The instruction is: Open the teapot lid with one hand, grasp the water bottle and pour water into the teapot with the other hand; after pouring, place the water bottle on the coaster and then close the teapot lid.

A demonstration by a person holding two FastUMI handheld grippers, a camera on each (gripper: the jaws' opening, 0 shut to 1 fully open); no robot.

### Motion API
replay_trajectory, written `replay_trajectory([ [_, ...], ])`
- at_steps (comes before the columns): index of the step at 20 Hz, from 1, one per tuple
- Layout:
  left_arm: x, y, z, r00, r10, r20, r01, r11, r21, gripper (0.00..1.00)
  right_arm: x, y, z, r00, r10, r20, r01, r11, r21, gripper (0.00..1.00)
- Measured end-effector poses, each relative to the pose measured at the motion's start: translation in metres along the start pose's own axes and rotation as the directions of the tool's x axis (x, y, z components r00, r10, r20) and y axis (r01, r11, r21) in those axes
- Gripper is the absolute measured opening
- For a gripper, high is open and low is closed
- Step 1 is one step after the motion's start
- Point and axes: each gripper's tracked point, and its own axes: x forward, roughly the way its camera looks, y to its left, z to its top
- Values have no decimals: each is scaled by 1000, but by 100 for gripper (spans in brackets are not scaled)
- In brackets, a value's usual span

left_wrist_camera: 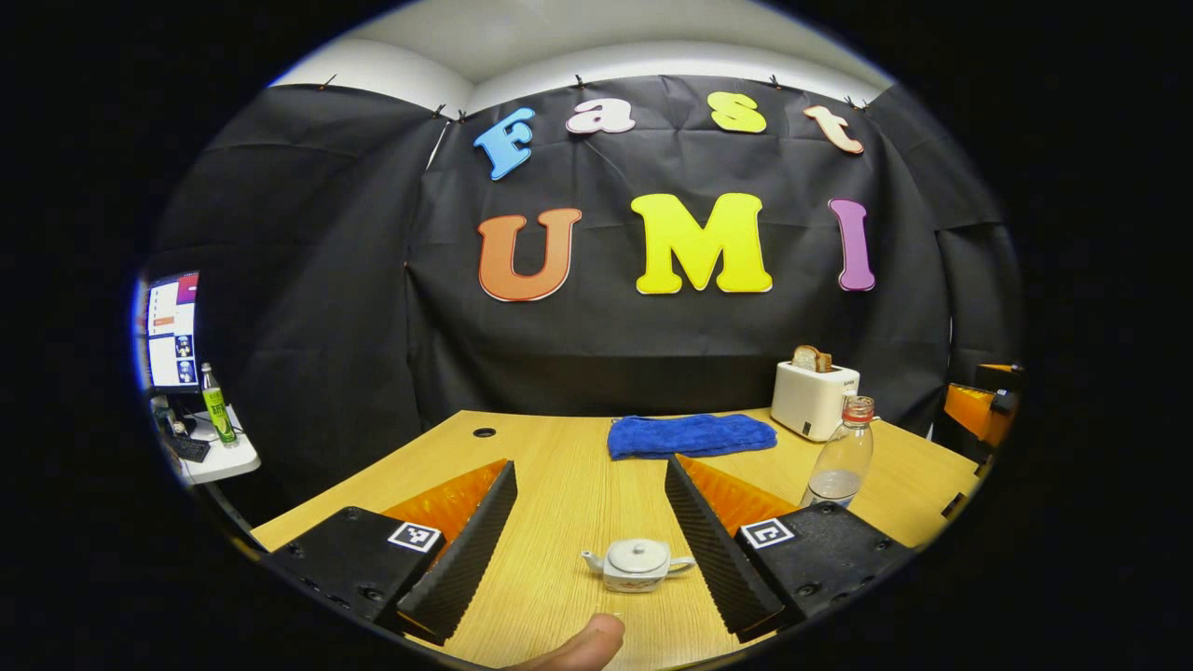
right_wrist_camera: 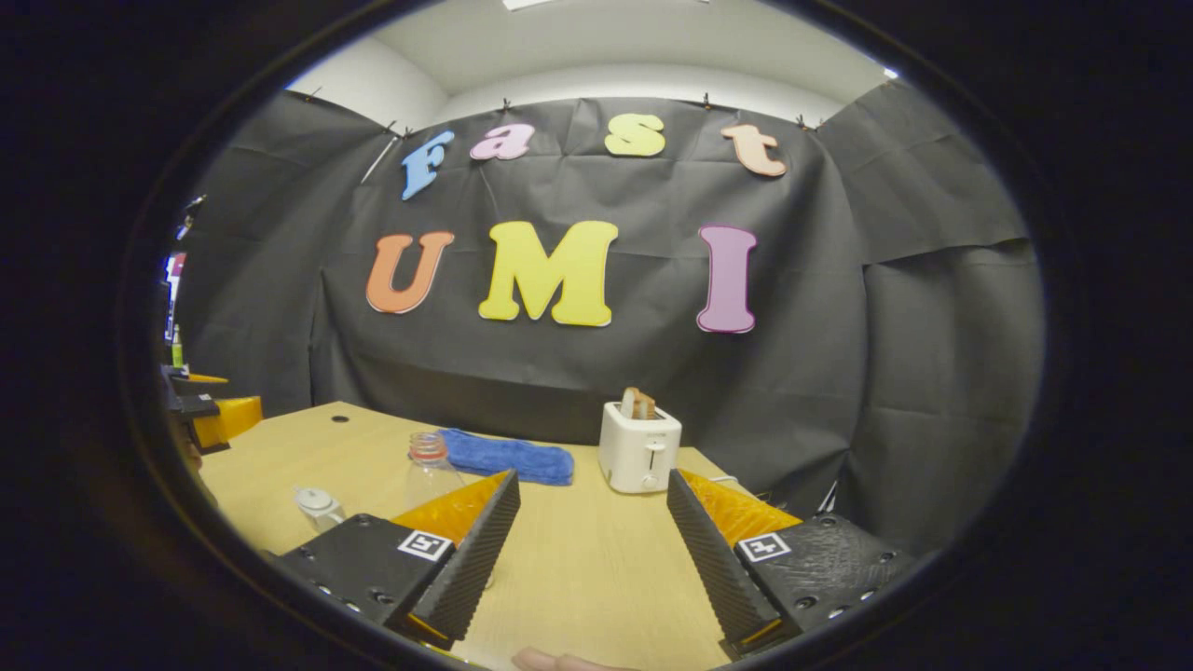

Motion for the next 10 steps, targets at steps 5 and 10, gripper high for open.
replay_trajectory([
  [5, 21, -11, -28, 997, -49, -51, 48, 999, -26, 100, 0, 0, -1, 1000, -11, -1, 11, 1000, -2, 95],
  [10, 45, -18, -79, 983, -54, -175, 54, 999, -4, 100, 3, 1, -4, 1000, -10, -14, 9, 1000, -10, 95],
])
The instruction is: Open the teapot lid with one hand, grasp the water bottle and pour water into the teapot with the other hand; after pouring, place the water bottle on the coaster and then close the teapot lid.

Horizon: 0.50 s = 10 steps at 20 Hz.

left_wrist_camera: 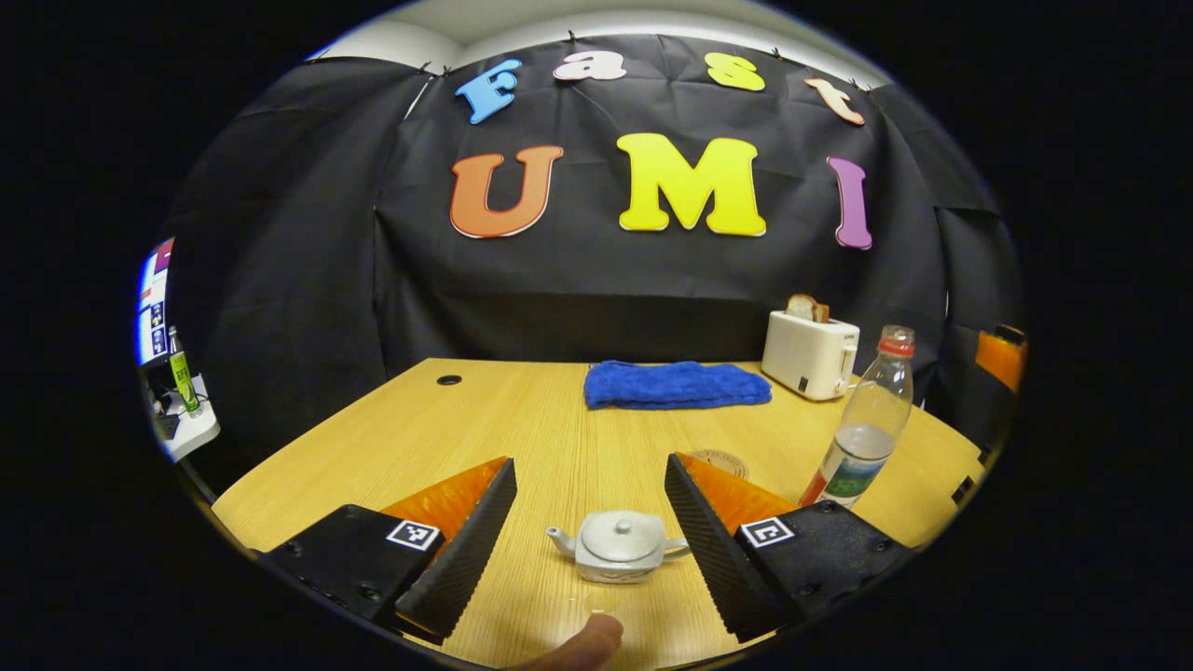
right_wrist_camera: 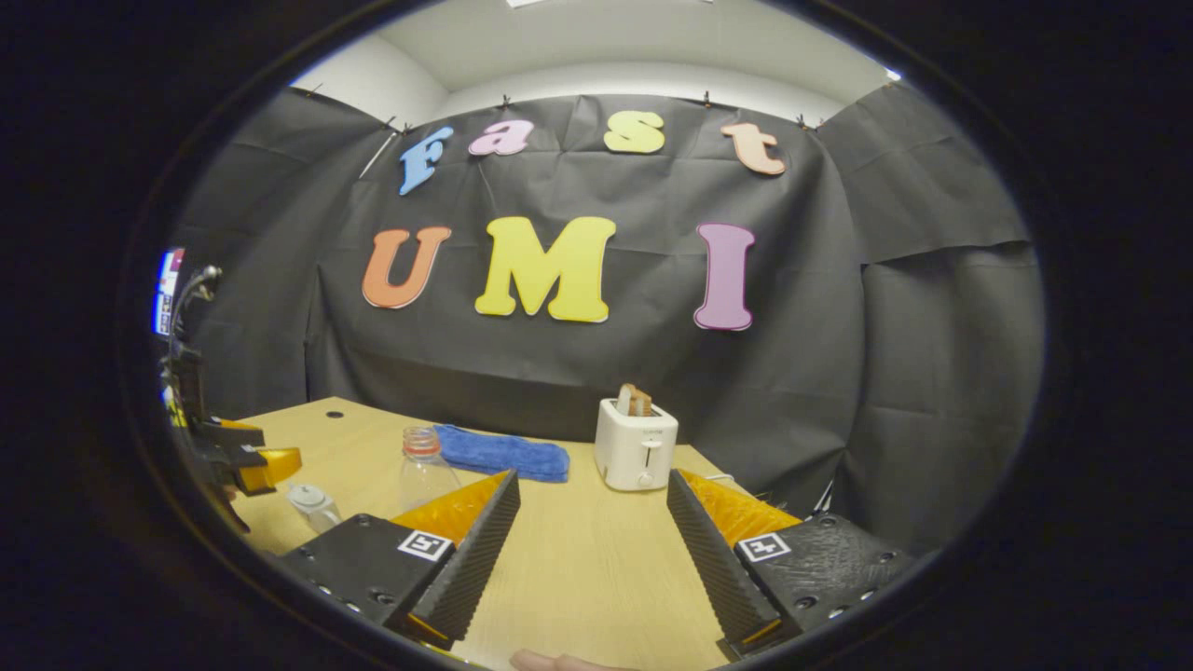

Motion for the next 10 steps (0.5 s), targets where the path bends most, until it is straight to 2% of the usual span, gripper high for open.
replay_trajectory([
  [4, 17, -11, -9, 999, -29, 20, 29, 999, 20, 100, 1, 1, -3, 1000, 0, -7, 0, 1000, -8, 95],
  [7, 25, -17, -11, 998, -36, 53, 33, 998, 57, 88, 2, 0, -5, 1000, 0, -15, 0, 1000, -6, 95],
  [10, 32, -24, -22, 998, -66, 25, 65, 998, 24, 76, 2, 1, -5, 1000, 1, -21, -1, 1000, -8, 95],
])
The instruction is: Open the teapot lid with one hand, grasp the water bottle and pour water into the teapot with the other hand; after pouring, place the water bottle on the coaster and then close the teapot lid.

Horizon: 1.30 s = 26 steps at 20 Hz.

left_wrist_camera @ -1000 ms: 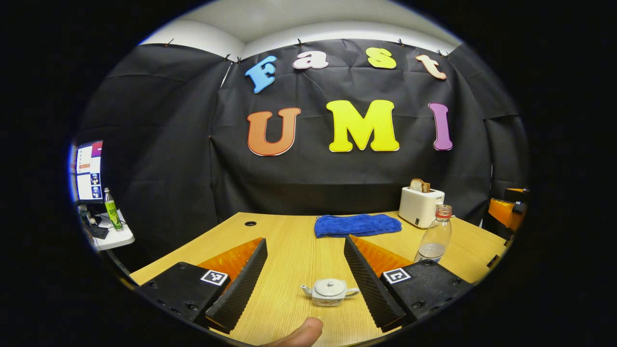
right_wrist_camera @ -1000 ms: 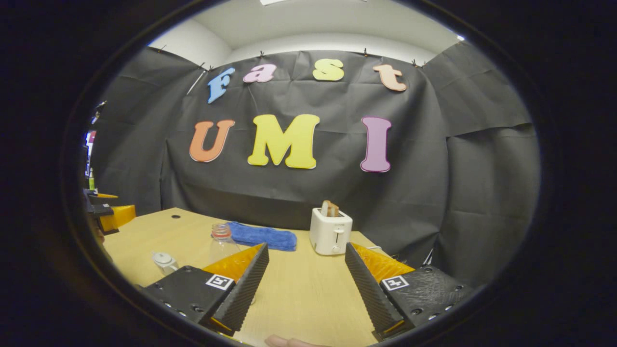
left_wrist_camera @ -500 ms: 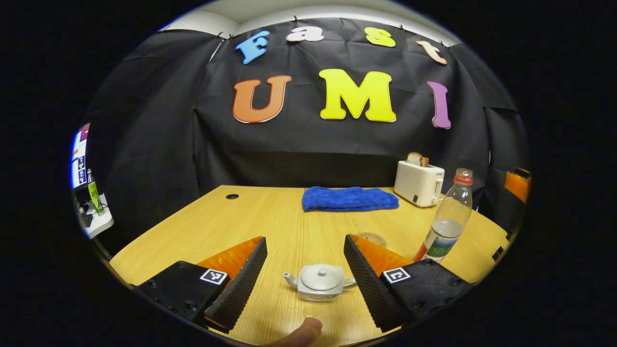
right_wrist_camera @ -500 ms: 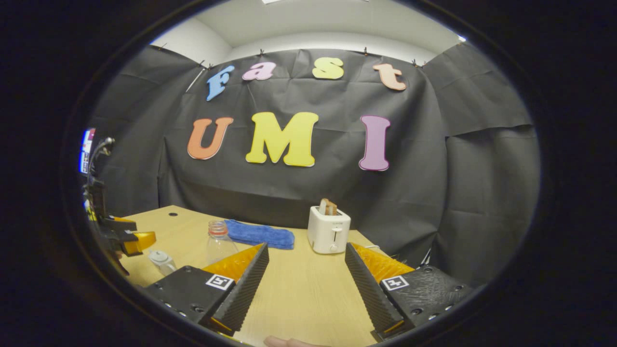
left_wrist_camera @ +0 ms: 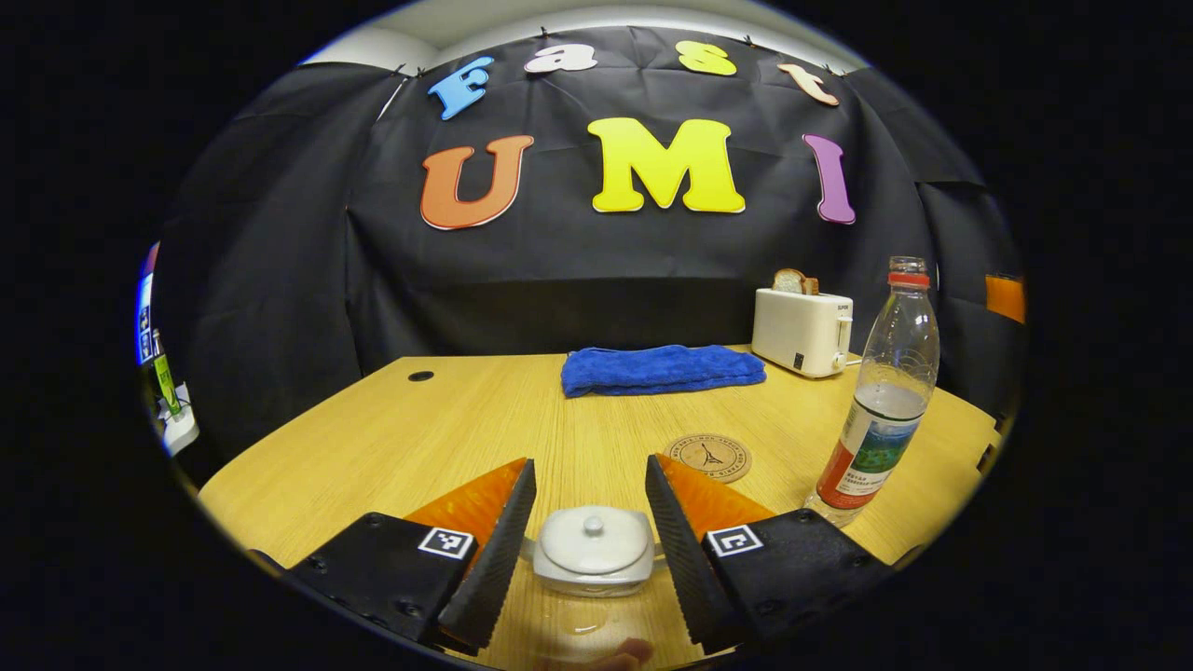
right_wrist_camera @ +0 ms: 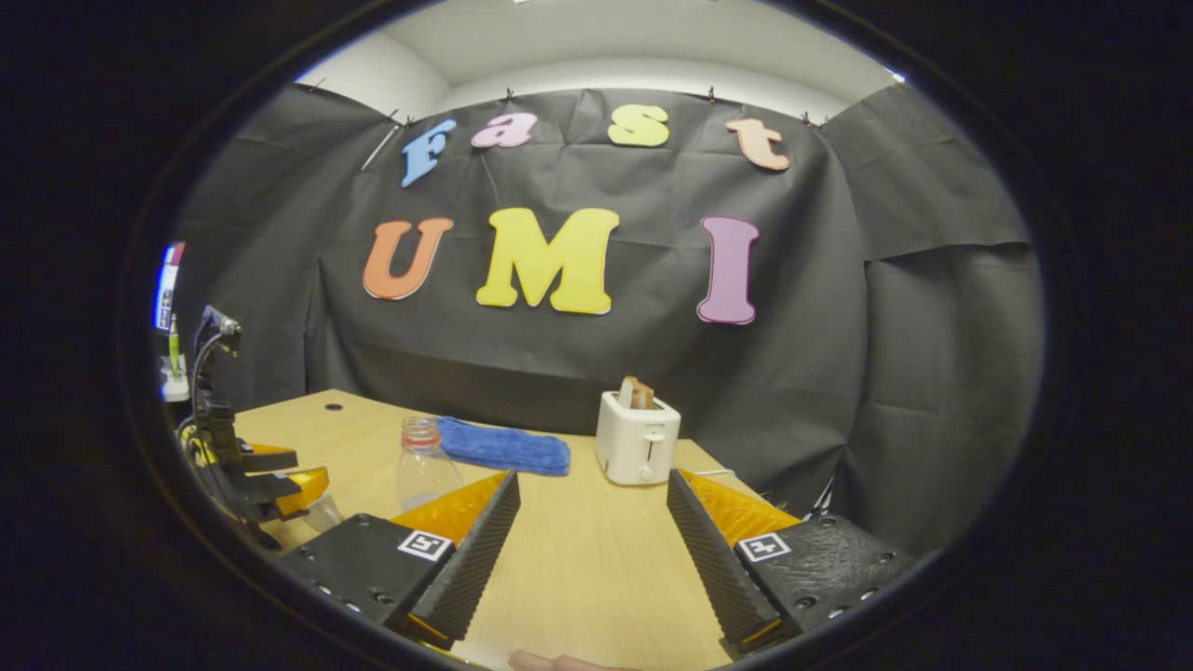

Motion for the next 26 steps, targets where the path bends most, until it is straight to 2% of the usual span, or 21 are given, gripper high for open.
replay_trajectory([
  [1, 2, -1, -3, 1000, -6, -6, 6, 1000, -4, 69, 0, 0, -1, 1000, 0, 0, 0, 1000, -1, 95],
  [2, 4, -2, -5, 1000, -16, -11, 16, 1000, -4, 73, -1, 0, 0, 1000, 1, 1, -1, 1000, -3, 95],
  [3, 4, -2, -6, 1000, -15, -11, 15, 1000, 2, 60, -1, 0, -1, 1000, 2, 0, -2, 1000, -4, 95],
  [8, 8, 3, -4, 1000, -14, 8, 14, 999, 30, 36, -2, 6, -2, 1000, 26, -6, -26, 1000, -4, 95],
  [9, 8, 2, -2, 1000, -20, 15, 19, 999, 26, 23, -1, 9, -3, 999, 37, -9, -37, 999, -4, 95],
  [11, 9, 1, -2, 1000, -19, 22, 19, 999, 31, 11, -1, 16, -7, 999, 52, -17, -52, 999, -8, 97],
  [13, 8, 2, 0, 1000, -11, 22, 10, 999, 45, 6, -2, 25, -10, 997, 79, -26, -79, 997, -1, 96],
  [16, 0, 3, 16, 999, -2, 52, -1, 998, 62, 5, -6, 53, -15, 987, 157, -41, -156, 987, 41, 95],
  [20, -25, 1, 45, 996, -27, 80, 26, 1000, 17, 5, -6, 93, -31, 967, 246, -62, -244, 969, 48, 95],
  [21, -31, 4, 50, 996, -29, 79, 28, 1000, 10, 5, -2, 100, -37, 967, 247, -64, -243, 968, 54, 98],
  [22, -37, 7, 55, 997, -28, 77, 29, 1000, -3, 5, 1, 105, -42, 968, 243, -67, -239, 969, 63, 95],
  [26, -54, 20, 72, 996, -23, 89, 26, 999, -32, 5, 20, 127, -61, 966, 249, -74, -247, 968, 39, 96],
])
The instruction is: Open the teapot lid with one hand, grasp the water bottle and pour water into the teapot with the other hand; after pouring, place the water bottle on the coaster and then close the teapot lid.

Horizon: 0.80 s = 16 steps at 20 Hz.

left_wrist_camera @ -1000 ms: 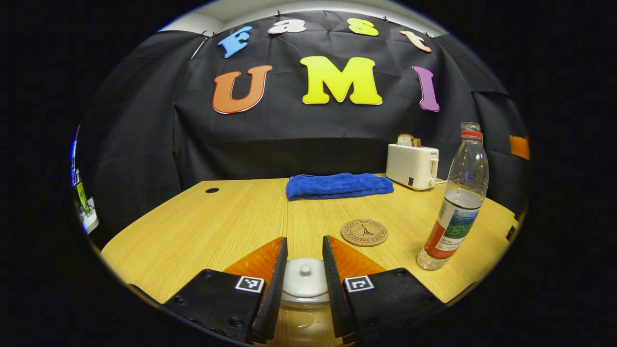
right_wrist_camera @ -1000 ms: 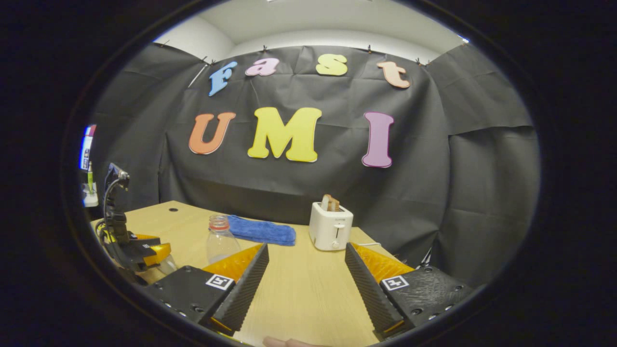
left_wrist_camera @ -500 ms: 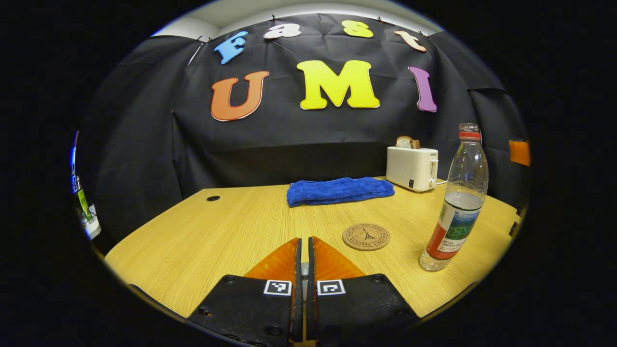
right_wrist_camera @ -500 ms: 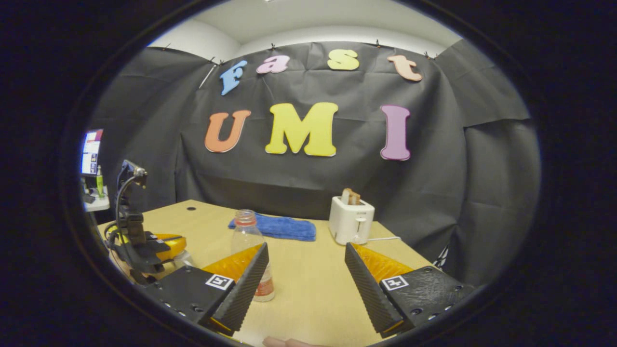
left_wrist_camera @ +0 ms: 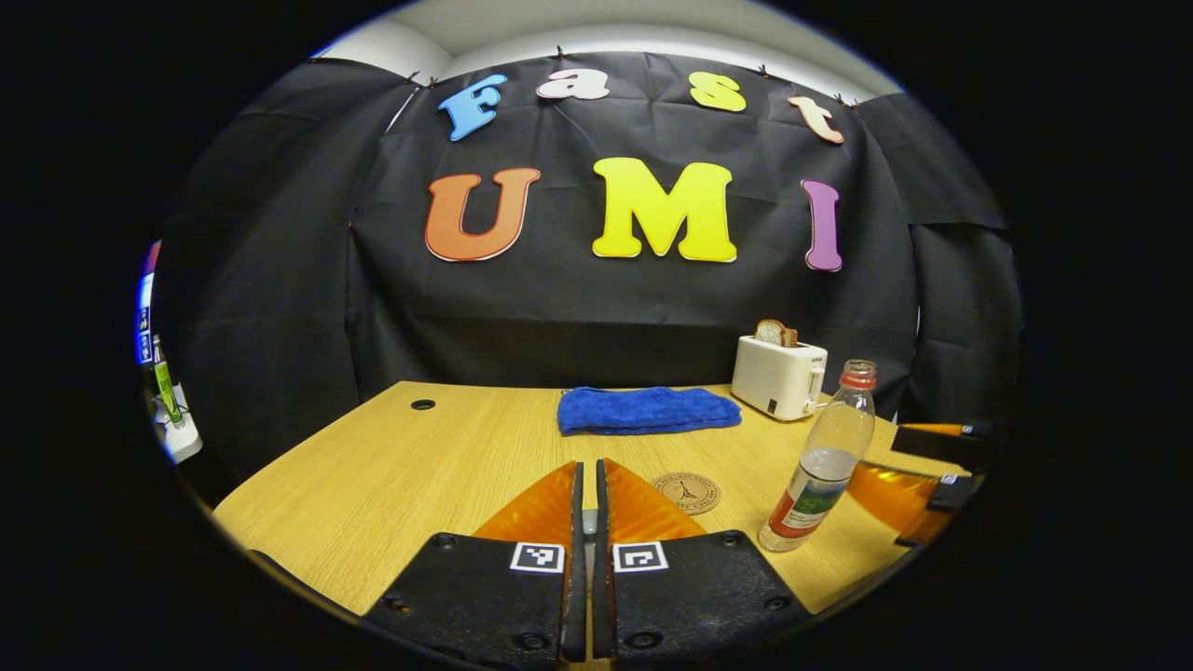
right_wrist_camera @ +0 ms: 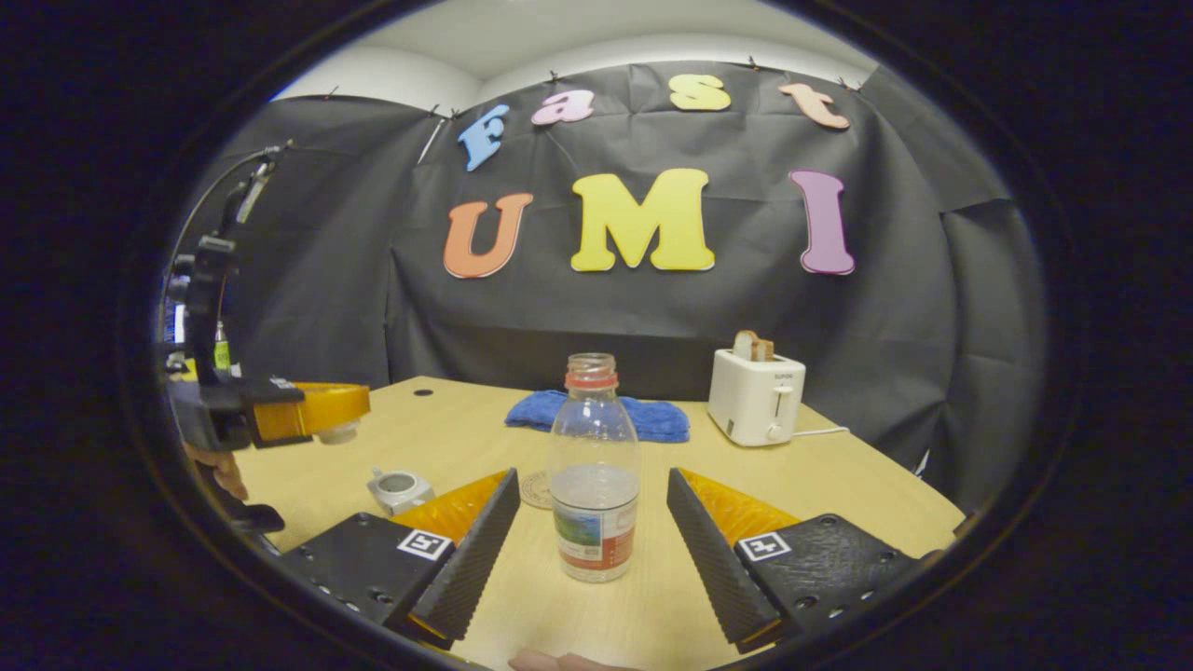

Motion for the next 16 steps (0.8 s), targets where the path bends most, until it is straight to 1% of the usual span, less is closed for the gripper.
replay_trajectory([
  [2, -4, 7, 5, 1000, 13, 4, -13, 1000, 1, 5, 11, -3, -8, 1000, -12, -1, 12, 1000, 5, 95],
  [3, -6, 8, 6, 1000, 15, 1, -15, 1000, -1, 5, 18, -1, -11, 1000, -9, 2, 9, 1000, 14, 98],
  [4, -7, 8, 6, 1000, 12, -1, -12, 1000, 1, 5, 25, -4, -12, 1000, -22, 4, 22, 1000, 21, 98],
  [5, -8, 9, 8, 1000, 13, 3, -13, 1000, 4, 5, 30, -7, -14, 999, -32, 2, 32, 999, 24, 95],
  [6, -8, 9, 8, 1000, 15, 1, -15, 1000, 9, 5, 36, -6, -16, 1000, -29, -1, 29, 999, 30, 97],
  [8, -7, 7, 5, 1000, 7, -9, -7, 1000, 12, 5, 43, -4, -16, 1000, -24, 5, 24, 999, 26, 93],
  [9, -6, 7, 4, 1000, 5, -11, -5, 1000, 12, 5, 45, -6, -17, 999, -31, 6, 31, 999, 16, 94],
  [11, -4, 9, 0, 1000, 3, -21, -2, 1000, 11, 5, 49, -7, -15, 999, -36, 13, 36, 999, -3, 87],
  [13, -4, 14, -2, 999, 5, -33, -5, 1000, 8, 5, 47, -6, -15, 999, -41, 3, 41, 999, -24, 77],
  [15, -8, 15, 1, 1000, 0, -32, 0, 1000, 1, 5, 40, -6, -9, 999, -48, 9, 48, 997, -56, 76],
  [16, -10, 17, 5, 1000, -2, -27, 2, 1000, -1, 5, 37, -7, -4, 998, -57, 16, 59, 994, -90, 75],
])
